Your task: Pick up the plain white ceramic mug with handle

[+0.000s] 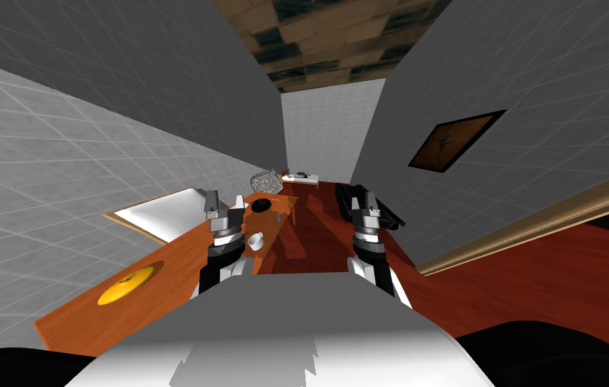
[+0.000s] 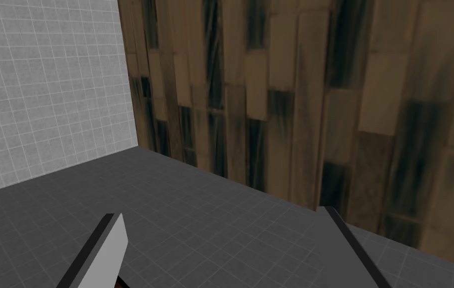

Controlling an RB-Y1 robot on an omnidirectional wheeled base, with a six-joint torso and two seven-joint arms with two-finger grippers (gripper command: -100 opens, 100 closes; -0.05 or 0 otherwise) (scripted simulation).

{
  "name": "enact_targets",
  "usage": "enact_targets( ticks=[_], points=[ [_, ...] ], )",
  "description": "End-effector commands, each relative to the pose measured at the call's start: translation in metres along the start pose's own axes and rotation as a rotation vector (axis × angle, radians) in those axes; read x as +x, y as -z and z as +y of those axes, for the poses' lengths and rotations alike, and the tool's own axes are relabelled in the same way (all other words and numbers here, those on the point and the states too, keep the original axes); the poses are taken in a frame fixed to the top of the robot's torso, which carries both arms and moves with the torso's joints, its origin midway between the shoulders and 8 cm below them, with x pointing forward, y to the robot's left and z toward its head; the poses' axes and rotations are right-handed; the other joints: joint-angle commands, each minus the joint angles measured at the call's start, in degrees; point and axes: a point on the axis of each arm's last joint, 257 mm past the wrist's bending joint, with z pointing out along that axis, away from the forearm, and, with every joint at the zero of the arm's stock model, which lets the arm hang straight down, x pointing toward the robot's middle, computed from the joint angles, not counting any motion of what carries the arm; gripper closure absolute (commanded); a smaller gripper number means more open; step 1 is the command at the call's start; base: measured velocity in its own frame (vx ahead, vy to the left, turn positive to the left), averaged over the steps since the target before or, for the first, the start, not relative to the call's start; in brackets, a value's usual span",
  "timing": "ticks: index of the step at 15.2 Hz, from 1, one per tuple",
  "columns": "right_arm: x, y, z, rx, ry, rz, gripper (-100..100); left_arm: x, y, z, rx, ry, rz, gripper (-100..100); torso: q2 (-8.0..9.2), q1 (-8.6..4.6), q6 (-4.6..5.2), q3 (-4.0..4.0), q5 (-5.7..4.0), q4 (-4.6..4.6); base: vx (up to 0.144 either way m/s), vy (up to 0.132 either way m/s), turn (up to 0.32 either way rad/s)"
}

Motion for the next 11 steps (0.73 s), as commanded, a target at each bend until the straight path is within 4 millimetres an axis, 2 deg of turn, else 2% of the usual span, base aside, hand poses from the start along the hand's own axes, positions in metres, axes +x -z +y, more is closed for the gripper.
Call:
enact_targets(
  ticks=[1,2,4,5,6,7,8,9,11],
  points=[
    [0.000,0.000,0.000,0.000,0.000,0.000,0,0.005,0.002,0.006,-0.020,-0.014,0.043,-100,0.00,0.00,0.00,0.00,0.00,0.00,0.002,-0.001,-0.013],
    [0.000,0.000,0.000,0.000,0.000,0.000,0,0.005,0.002,0.006,-0.020,-0.014,0.043,-100,0.00,0.01,0.00,0.00,0.00,0.00,0.003,-0.001,-0.014],
    [0.000,0.000,0.000,0.000,0.000,0.000,0,0.008,0.005,0.022,-0.068,-0.037,0.094,-100,-0.01,0.02,0.00,-0.01,0.00,0.00,0.006,-0.001,-0.026],
    [0.000,0.000,0.000,0.000,0.000,0.000,0,0.009,0.006,0.022,-0.067,-0.039,0.104,-100,-0.02,0.03,0.01,-0.01,0.01,-0.01,0.008,0.000,-0.023],
    [0.000,0.000,0.000,0.000,0.000,0.000,0,0.010,0.008,0.032,-0.101,-0.054,0.131,-100,-0.03,0.03,0.00,-0.02,0.01,-0.01,0.009,0.000,-0.022],
    [0.000,0.000,0.000,0.000,0.000,0.000,0,0.011,0.008,0.032,-0.101,-0.055,0.133,-100,-0.04,0.03,0.00,-0.02,0.01,-0.01,0.009,0.000,-0.021],
    [0.000,0.000,0.000,0.000,0.000,0.000,0,0.011,0.012,0.045,-0.140,-0.073,0.160,-100,-0.04,0.03,0.00,-0.02,0.01,-0.01,0.009,-0.002,-0.036],
    [0.000,0.000,0.000,0.000,0.000,0.000,0,0.011,0.012,0.045,-0.140,-0.073,0.160,-100,-0.04,0.03,0.01,-0.03,0.01,-0.01,0.009,-0.002,-0.030],
    [0.000,0.000,0.000,0.000,0.000,0.000,0,0.007,0.021,0.070,-0.220,-0.111,0.203,-100,-0.05,0.02,0.01,-0.03,0.00,-0.01,0.013,-0.003,-0.049]
  ],
)
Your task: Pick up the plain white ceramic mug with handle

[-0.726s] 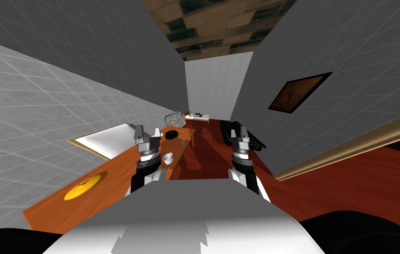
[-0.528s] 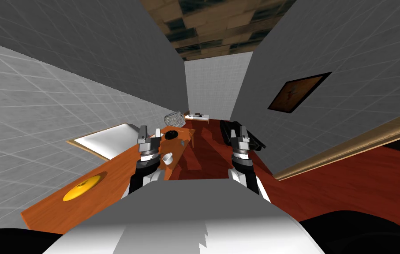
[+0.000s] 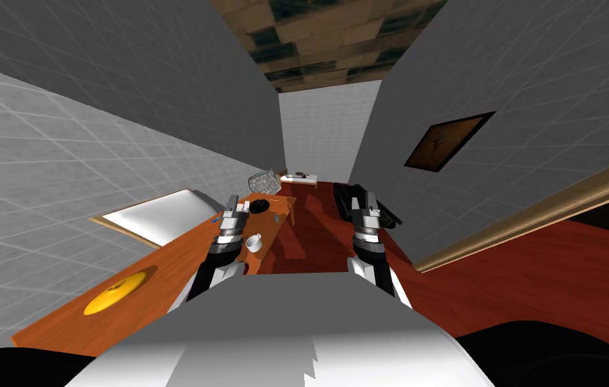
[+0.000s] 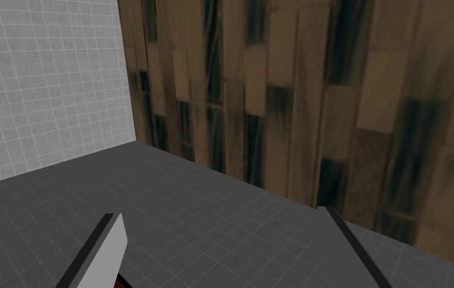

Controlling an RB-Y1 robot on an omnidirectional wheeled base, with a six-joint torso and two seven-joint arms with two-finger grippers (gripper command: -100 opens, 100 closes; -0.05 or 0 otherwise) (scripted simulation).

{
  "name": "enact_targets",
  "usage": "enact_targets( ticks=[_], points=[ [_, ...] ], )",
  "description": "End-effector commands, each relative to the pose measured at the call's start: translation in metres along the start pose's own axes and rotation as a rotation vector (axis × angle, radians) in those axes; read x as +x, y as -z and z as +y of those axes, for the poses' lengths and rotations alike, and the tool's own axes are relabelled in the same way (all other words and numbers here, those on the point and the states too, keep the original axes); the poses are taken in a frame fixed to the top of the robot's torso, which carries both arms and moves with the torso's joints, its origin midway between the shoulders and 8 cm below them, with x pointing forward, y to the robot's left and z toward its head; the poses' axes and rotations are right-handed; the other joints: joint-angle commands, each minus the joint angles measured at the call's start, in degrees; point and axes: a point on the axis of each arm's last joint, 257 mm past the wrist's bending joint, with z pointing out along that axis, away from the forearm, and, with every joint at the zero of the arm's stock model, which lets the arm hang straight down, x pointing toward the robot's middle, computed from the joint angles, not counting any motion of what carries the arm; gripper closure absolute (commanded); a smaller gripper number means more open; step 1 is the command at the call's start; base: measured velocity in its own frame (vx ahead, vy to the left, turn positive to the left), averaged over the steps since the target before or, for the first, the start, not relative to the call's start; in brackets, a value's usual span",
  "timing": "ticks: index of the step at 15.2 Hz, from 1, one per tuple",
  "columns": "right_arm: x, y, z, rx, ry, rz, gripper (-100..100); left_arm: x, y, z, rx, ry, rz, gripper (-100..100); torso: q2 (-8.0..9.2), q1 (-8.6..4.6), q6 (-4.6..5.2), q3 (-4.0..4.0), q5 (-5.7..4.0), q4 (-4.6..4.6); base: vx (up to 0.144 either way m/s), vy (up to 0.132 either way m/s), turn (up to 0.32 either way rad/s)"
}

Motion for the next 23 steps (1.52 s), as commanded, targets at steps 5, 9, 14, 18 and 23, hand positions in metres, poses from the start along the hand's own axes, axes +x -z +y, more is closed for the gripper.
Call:
enact_targets(
  ticks=[5,9,14,18,23],
  points=[
    [0.000,0.000,0.000,0.000,0.000,0.000,0,-0.002,0.010,0.055,-0.171,-0.062,0.069,-100,-0.02,0.00,0.00,-0.01,0.00,-0.01,0.015,-0.002,-0.043],
    [0.000,0.000,0.000,0.000,0.000,0.000,0,-0.010,0.021,0.088,-0.275,-0.106,0.101,-100,-0.01,-0.01,0.00,0.00,0.00,0.00,0.012,-0.002,-0.036],
    [0.000,0.000,0.000,0.000,0.000,0.000,0,-0.015,0.032,0.116,-0.371,-0.129,0.120,-100,-0.01,-0.01,0.00,0.00,0.00,0.00,0.013,-0.001,-0.035],
    [0.000,0.000,0.000,0.000,0.000,0.000,0,-0.029,0.051,0.153,-0.500,-0.174,0.145,-100,-0.01,-0.02,-0.01,-0.01,-0.01,0.00,0.013,-0.002,-0.042],
    [0.000,0.000,0.000,0.000,0.000,0.000,0,-0.038,0.067,0.178,-0.598,-0.196,0.159,-100,-0.02,-0.02,0.00,-0.01,-0.01,0.00,0.015,-0.002,-0.039]
  ],
)
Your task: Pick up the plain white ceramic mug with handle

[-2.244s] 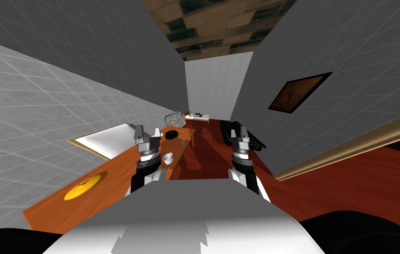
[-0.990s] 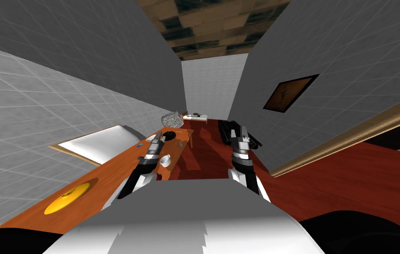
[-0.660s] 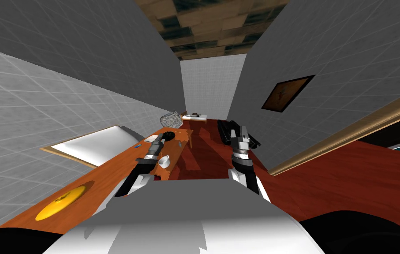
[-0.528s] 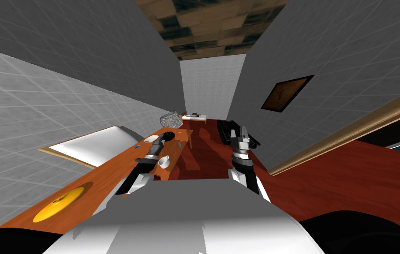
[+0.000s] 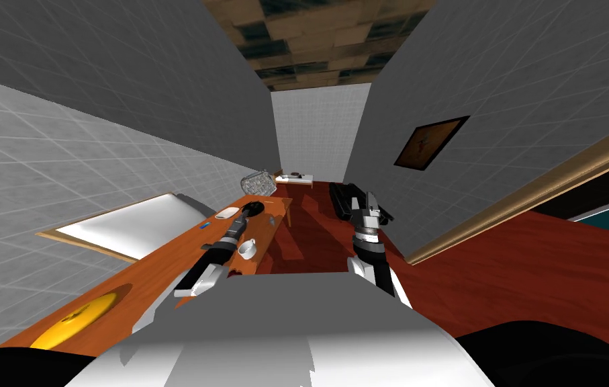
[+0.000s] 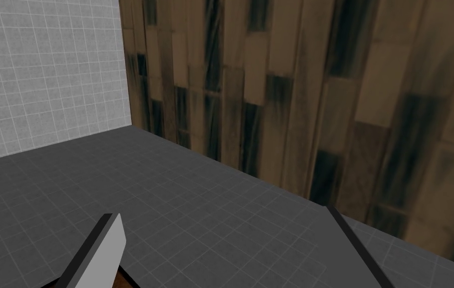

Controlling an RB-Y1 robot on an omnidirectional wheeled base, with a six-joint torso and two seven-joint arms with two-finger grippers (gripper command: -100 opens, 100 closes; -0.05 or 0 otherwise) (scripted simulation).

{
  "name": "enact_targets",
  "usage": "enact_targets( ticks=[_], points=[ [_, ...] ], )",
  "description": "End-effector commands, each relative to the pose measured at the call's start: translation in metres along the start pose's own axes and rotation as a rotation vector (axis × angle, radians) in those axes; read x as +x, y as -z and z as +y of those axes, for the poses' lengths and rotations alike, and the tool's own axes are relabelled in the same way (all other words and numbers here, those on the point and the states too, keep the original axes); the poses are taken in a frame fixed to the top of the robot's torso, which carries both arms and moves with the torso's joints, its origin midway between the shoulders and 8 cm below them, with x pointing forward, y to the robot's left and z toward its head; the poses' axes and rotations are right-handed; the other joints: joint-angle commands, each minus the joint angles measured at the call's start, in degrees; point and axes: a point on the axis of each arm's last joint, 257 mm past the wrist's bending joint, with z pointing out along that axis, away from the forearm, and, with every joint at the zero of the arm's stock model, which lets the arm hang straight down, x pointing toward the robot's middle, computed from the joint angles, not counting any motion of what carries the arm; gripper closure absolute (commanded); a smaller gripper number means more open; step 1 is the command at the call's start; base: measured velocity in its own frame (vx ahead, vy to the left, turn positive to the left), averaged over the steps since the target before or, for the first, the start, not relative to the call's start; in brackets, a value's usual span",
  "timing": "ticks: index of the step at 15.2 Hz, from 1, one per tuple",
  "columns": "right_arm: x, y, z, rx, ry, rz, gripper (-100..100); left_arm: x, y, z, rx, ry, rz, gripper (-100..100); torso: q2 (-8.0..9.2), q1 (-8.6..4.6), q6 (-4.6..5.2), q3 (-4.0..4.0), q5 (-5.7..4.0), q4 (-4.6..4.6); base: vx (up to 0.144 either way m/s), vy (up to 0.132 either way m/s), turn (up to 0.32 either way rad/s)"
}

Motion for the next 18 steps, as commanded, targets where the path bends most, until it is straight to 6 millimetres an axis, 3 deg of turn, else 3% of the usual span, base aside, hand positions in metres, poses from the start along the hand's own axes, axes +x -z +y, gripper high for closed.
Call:
enact_targets(
  ticks=[1,3,4,7,8,10,11,13,14,16,18],
  points=[
    [0.000,0.000,0.000,0.000,0.000,0.000,0,-0.004,0.002,0.026,-0.076,-0.021,0.011,-100,0.00,0.00,0.00,0.00,0.00,0.00,0.014,0.000,-0.052],
    [0.000,0.000,0.000,0.000,0.000,0.000,0,-0.002,0.003,0.033,-0.100,-0.021,0.017,-100,0.00,0.01,0.00,0.00,0.00,0.00,0.015,0.001,-0.039],
    [0.000,0.000,0.000,0.000,0.000,0.000,0,-0.008,0.006,0.052,-0.154,-0.038,0.023,-100,0.00,0.00,0.00,0.00,0.01,0.00,0.016,-0.002,-0.059],
    [0.000,0.000,0.000,0.000,0.000,0.000,0,-0.006,0.007,0.059,-0.182,-0.038,0.030,-100,0.00,-0.01,0.00,0.00,0.00,0.00,0.013,-0.002,-0.025],
    [0.000,0.000,0.000,0.000,0.000,0.000,0,-0.012,0.011,0.079,-0.238,-0.053,0.036,-100,0.01,-0.01,0.00,0.01,0.00,0.00,0.012,-0.001,-0.057],
    [0.000,0.000,0.000,0.000,0.000,0.000,0,-0.011,0.013,0.085,-0.264,-0.053,0.043,-100,-0.01,0.00,0.01,0.00,0.00,0.00,0.015,-0.001,-0.045],
    [0.000,0.000,0.000,0.000,0.000,0.000,0,-0.017,0.018,0.105,-0.319,-0.066,0.048,-100,0.00,0.00,-0.01,0.00,0.00,0.00,0.020,-0.003,-0.055],
    [0.000,0.000,0.000,0.000,0.000,0.000,0,-0.016,0.021,0.111,-0.347,-0.066,0.055,-100,-0.01,-0.02,0.00,0.00,0.00,0.00,0.017,-0.002,-0.036],
    [0.000,0.000,0.000,0.000,0.000,0.000,0,-0.023,0.027,0.129,-0.399,-0.078,0.060,-100,0.00,-0.02,0.00,0.00,0.00,0.00,0.017,-0.002,-0.054],
    [0.000,0.000,0.000,0.000,0.000,0.000,0,-0.021,0.031,0.137,-0.430,-0.077,0.068,-100,-0.01,0.00,0.00,-0.01,0.00,0.00,0.018,0.000,-0.045],
    [0.000,0.000,0.000,0.000,0.000,0.000,0,-0.028,0.039,0.156,-0.492,-0.086,0.075,-100,-0.02,0.00,0.01,-0.01,0.00,0.00,0.023,-0.002,-0.066]
  ],
)
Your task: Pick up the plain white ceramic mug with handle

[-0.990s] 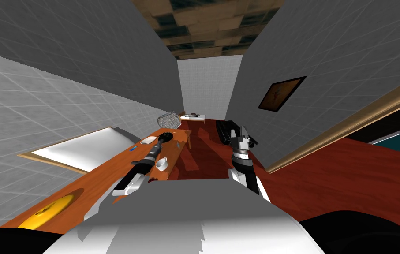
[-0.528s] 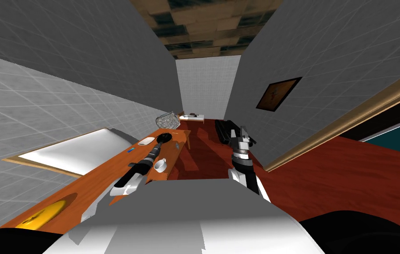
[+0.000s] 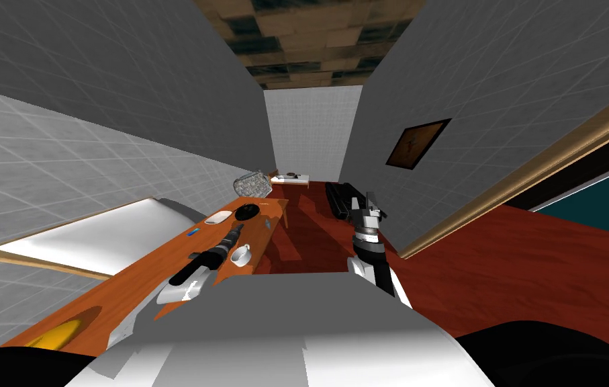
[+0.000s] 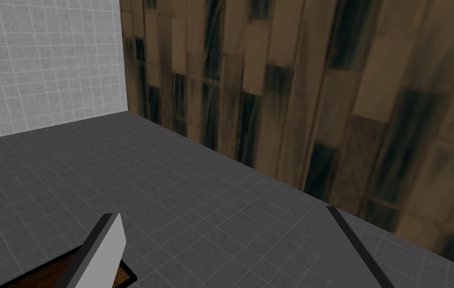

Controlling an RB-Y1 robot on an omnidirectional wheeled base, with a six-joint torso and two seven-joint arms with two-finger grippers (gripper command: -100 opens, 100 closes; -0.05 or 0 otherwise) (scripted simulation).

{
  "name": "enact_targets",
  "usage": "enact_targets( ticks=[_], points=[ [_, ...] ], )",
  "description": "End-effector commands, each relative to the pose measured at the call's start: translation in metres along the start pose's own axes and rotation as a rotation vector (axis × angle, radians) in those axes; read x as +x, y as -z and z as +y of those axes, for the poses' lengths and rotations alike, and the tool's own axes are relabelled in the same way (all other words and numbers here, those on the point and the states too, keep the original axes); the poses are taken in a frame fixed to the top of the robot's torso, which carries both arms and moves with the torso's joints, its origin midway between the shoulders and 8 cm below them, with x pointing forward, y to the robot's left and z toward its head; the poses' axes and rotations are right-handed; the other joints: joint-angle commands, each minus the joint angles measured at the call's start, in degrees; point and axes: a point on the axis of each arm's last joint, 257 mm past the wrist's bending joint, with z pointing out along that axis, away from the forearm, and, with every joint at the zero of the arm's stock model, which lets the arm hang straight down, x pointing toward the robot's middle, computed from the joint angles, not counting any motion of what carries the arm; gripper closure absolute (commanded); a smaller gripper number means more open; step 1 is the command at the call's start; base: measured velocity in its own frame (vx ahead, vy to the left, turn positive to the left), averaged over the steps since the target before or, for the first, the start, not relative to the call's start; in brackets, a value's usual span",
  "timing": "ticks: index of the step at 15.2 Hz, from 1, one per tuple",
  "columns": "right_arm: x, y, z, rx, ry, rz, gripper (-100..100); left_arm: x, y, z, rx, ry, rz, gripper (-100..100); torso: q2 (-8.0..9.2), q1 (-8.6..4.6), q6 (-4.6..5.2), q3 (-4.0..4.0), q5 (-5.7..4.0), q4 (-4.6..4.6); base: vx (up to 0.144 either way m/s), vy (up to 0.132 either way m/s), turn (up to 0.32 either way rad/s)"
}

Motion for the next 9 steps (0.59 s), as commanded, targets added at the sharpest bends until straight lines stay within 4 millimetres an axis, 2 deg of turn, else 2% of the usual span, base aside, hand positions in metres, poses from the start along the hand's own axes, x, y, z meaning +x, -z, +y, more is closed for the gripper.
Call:
enact_targets(
  ticks=[1,2,5,6,8,9],
  points=[
    [0.000,0.000,0.000,0.000,0.000,0.000,0,0.001,-0.001,0.016,-0.054,-0.005,0.014,-100,0.00,0.00,0.00,0.00,0.00,0.00,0.016,0.001,-0.018],
    [0.000,0.000,0.000,0.000,0.000,0.000,0,-0.005,0.000,0.034,-0.100,-0.012,0.016,-100,0.01,0.00,-0.01,0.00,0.00,0.00,0.017,-0.001,-0.058],
    [0.000,0.000,0.000,0.000,0.000,0.000,0,-0.002,0.001,0.043,-0.136,-0.012,0.029,-100,0.01,0.01,-0.01,0.01,0.00,0.00,0.016,0.000,-0.026],
    [0.000,0.000,0.000,0.000,0.000,0.000,0,-0.008,0.003,0.061,-0.184,-0.017,0.034,-100,0.03,0.00,-0.01,0.02,0.00,0.01,0.013,-0.002,-0.045],
    [0.000,0.000,0.000,0.000,0.000,0.000,0,-0.005,0.004,0.069,-0.216,-0.017,0.046,-100,0.02,0.00,-0.01,0.01,0.00,0.00,0.017,-0.001,-0.050],
    [0.000,0.000,0.000,0.000,0.000,0.000,0,-0.010,0.007,0.087,-0.263,-0.020,0.051,-100,0.02,0.00,-0.01,0.01,0.00,0.00,0.021,-0.002,-0.087]
  ],
)
